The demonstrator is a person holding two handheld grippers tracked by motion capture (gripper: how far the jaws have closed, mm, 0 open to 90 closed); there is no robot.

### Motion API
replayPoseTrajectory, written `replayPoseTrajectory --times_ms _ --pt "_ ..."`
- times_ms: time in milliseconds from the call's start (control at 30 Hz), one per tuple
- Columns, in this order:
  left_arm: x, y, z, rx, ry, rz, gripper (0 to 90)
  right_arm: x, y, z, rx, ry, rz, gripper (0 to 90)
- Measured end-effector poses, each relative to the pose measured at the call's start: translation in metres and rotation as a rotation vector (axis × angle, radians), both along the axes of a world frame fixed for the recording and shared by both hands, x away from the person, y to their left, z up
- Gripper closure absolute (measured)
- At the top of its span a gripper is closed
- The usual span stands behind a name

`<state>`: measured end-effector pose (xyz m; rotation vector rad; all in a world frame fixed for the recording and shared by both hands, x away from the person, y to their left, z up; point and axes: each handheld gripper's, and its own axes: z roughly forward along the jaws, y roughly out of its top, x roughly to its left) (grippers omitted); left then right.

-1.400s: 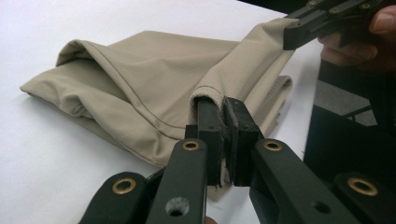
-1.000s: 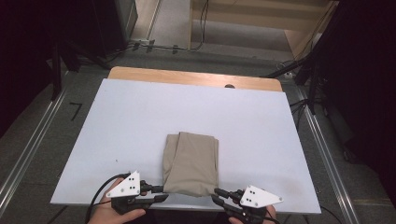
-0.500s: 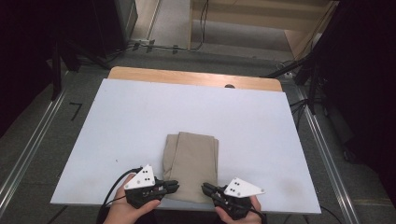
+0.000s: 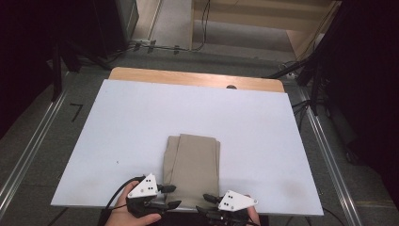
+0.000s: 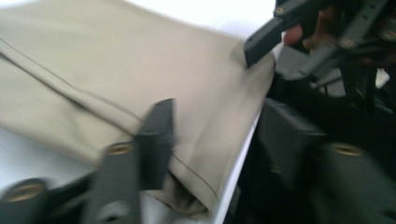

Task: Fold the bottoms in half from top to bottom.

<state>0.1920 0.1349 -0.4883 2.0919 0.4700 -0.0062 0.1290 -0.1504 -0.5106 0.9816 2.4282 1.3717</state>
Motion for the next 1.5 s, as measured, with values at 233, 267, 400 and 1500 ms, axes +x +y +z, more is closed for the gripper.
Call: replayPoseTrajectory --times_ms 233,267,400,1500 --pt "0.022 0.007 0.021 -0.053 -0.007 0.031 13.7 0.016 -0.017 0.029 0.037 -0.05 -0.029 27.7" --pt "0.026 0.008 0.023 -0.058 -0.011 0.029 10.3 0.021 -0.02 0.032 0.044 -0.052 -0.039 25.0" --pt "0.048 0.01 0.032 -0.093 -0.01 0.037 2.1 0.042 -0.026 0.044 0.042 -0.049 -0.042 13.8" --pt "0.193 -0.023 -0.017 0.166 0.16 0.207 66.7 0.208 -0.035 -0.006 -0.078 0.198 -0.087 71.9"
